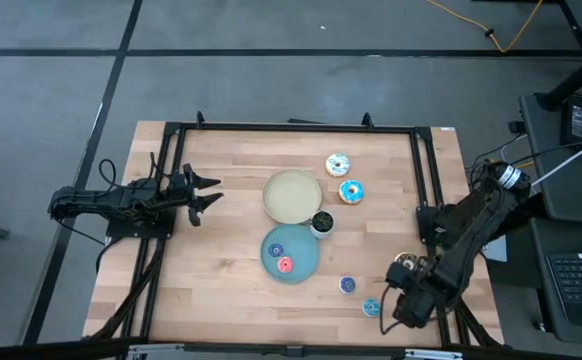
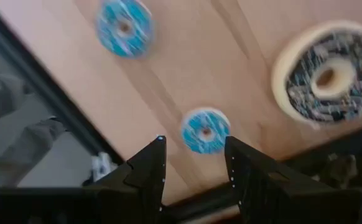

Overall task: Pick & Place donuts
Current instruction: Put the small light blue donut on the blue plate

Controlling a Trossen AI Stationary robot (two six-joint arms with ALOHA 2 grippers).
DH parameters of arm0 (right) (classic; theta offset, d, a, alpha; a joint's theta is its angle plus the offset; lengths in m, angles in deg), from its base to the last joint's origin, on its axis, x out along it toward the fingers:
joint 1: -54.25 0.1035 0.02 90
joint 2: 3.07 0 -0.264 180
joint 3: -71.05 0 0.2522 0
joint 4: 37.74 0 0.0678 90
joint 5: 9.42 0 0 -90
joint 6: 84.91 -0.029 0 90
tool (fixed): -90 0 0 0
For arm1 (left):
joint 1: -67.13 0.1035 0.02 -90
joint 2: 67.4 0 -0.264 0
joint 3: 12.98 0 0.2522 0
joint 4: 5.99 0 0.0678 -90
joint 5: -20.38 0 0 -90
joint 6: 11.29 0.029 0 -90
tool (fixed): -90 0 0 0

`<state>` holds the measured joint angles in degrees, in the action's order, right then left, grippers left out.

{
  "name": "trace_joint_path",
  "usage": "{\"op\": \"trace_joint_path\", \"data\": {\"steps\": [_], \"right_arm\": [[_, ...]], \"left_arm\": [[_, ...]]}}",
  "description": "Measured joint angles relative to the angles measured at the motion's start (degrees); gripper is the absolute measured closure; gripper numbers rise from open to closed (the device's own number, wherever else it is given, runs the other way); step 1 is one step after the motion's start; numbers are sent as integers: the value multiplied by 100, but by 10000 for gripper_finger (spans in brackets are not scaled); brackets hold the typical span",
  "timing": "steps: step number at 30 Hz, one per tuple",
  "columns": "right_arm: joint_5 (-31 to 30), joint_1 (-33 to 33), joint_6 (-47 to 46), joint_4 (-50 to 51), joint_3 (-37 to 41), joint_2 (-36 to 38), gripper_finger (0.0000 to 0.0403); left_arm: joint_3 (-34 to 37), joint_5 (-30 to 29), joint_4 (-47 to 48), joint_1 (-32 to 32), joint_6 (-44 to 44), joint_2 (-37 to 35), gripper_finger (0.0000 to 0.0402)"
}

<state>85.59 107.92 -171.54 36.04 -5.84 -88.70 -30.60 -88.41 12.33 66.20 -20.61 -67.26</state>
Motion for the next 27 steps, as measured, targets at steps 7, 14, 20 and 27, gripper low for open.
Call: {"op": "trace_joint_path", "data": {"steps": [7,14,20,27], "right_arm": [[71,475,-458,-271,438,0,237],[69,671,-545,-489,753,0,237],[67,714,-636,-976,1132,-2,237],[96,714,-638,-1458,1477,-4,237]], "left_arm": [[0,2,0,0,0,-1,205],[0,2,0,1,0,0,205],[0,2,-2,2,0,-2,205],[0,2,-1,2,0,0,205]]}}
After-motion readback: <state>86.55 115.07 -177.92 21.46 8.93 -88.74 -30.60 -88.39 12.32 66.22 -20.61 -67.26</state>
